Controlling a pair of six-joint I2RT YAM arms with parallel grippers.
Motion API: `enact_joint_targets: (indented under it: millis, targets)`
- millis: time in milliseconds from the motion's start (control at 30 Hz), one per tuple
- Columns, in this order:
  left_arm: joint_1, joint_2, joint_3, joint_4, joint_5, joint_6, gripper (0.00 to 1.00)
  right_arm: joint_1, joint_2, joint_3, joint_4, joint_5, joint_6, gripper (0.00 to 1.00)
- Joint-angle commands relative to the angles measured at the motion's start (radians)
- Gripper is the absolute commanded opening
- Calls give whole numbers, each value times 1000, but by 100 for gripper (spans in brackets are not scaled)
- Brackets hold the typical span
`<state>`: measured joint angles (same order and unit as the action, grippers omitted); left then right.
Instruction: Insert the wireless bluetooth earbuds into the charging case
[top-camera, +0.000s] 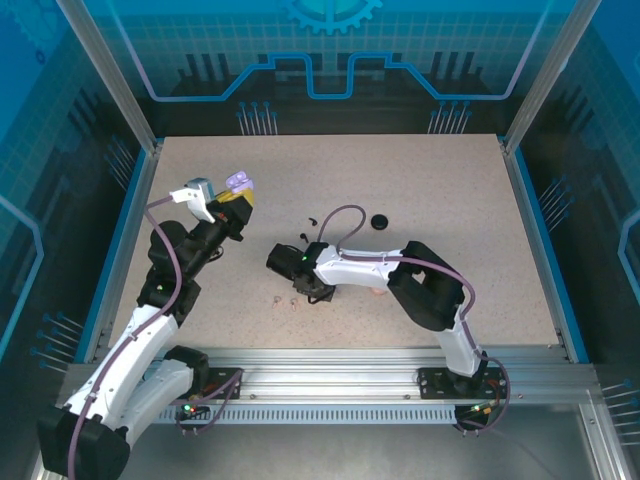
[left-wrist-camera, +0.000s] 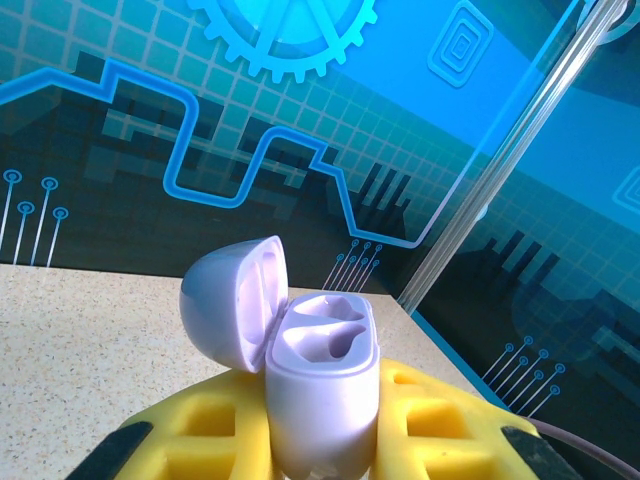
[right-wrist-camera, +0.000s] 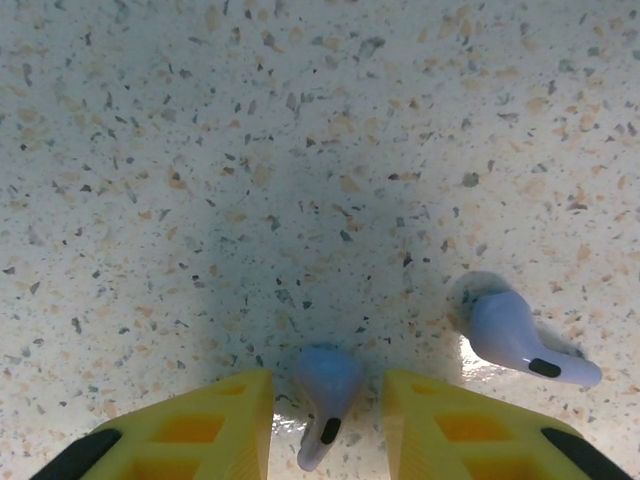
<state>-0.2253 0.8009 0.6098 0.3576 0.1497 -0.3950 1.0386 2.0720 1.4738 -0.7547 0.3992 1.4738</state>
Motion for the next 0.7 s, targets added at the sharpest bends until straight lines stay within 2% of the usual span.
enact_joint_targets:
  millis: [0,667]
  targets:
    - [-3,-19,7,33,2,-16,0,-11,29,21,-14,-3,5,33]
    - [-3,-17,7,34,20,-16,0,-32,55,20,-1,-10,-22,31]
